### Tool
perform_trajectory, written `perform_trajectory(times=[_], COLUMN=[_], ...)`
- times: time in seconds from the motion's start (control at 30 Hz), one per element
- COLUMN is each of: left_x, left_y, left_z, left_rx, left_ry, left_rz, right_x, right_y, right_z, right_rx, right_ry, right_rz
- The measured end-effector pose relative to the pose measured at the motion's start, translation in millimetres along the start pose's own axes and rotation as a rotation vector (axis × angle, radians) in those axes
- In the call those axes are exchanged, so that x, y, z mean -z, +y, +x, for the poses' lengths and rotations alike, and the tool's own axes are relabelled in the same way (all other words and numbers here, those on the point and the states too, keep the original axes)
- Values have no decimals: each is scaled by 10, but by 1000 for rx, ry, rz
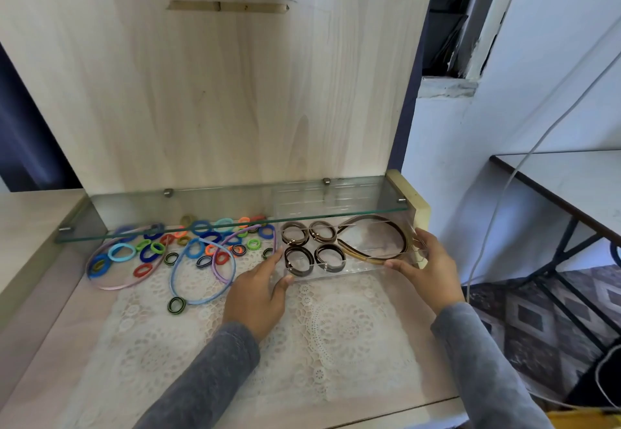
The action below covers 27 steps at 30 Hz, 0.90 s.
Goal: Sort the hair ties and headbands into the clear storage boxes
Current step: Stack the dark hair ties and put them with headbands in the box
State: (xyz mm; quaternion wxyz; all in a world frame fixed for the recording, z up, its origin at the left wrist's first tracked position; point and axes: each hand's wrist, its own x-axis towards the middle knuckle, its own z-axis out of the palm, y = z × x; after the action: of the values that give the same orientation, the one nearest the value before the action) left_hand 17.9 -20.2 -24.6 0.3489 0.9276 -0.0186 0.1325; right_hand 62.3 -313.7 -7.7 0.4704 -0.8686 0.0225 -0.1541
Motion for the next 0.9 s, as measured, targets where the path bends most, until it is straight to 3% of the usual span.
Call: perform_trajectory(times=[0.43,0.9], left_x=[-99,-164], left_y=[18,9], left_z=[248,557], left_rx=[70,90], left_ry=[161,292], left_rz=[-181,-153], right_x=[-315,-636], right_y=[19,-76], right_z=[154,305], right_rx=[46,18], right_ry=[248,390], right_rz=[-88,-42])
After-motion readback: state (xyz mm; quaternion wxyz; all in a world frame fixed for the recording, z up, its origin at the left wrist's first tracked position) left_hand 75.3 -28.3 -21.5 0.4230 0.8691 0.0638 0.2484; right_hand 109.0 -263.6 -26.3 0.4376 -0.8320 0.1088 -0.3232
